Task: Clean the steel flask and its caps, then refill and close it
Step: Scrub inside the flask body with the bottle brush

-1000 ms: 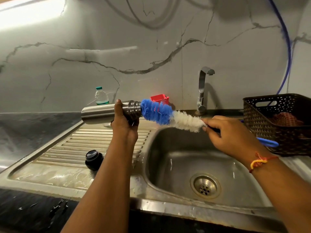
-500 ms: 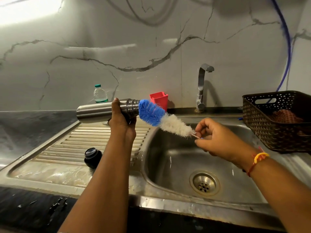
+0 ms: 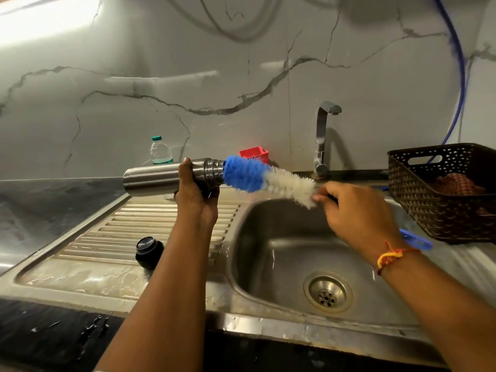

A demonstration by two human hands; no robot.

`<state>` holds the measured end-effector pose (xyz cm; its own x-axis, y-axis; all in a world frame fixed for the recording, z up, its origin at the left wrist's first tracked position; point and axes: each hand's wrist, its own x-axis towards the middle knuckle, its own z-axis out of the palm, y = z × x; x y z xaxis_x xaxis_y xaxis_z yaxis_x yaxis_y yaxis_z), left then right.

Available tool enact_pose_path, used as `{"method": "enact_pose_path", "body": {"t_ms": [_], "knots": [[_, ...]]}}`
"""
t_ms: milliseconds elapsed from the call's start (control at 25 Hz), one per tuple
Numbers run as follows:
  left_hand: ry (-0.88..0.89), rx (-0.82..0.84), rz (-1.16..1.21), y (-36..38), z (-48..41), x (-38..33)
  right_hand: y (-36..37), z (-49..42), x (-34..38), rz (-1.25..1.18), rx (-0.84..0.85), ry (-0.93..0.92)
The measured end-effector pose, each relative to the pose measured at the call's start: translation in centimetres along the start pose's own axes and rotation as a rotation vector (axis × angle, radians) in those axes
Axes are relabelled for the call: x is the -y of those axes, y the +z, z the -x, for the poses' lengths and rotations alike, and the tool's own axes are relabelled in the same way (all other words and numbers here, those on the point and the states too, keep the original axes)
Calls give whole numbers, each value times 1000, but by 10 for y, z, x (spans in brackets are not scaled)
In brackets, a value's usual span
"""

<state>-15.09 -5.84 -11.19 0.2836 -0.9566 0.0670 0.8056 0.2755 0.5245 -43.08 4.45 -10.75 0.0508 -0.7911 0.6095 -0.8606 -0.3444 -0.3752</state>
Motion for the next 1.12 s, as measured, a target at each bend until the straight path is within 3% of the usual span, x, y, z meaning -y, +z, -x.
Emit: {"method": "enact_pose_path", "body": {"t_ms": [200, 320, 440, 720, 880, 1120], "knots": [[-82, 83, 62, 4, 4, -1, -12, 4, 6, -793, 486, 517], [-124, 51, 87, 8, 9, 0, -16, 8, 6, -927, 553, 565], [-109, -24, 115, 9, 11, -5, -14, 7, 8, -705, 543, 423], [-28, -122, 26, 12, 16, -6, -2, 4, -9, 40, 247, 55], [-57, -92, 20, 12, 15, -8, 1, 2, -17, 180, 97, 23], [-83, -82, 169, 12, 15, -19, 5, 1, -13, 264, 96, -82]]}}
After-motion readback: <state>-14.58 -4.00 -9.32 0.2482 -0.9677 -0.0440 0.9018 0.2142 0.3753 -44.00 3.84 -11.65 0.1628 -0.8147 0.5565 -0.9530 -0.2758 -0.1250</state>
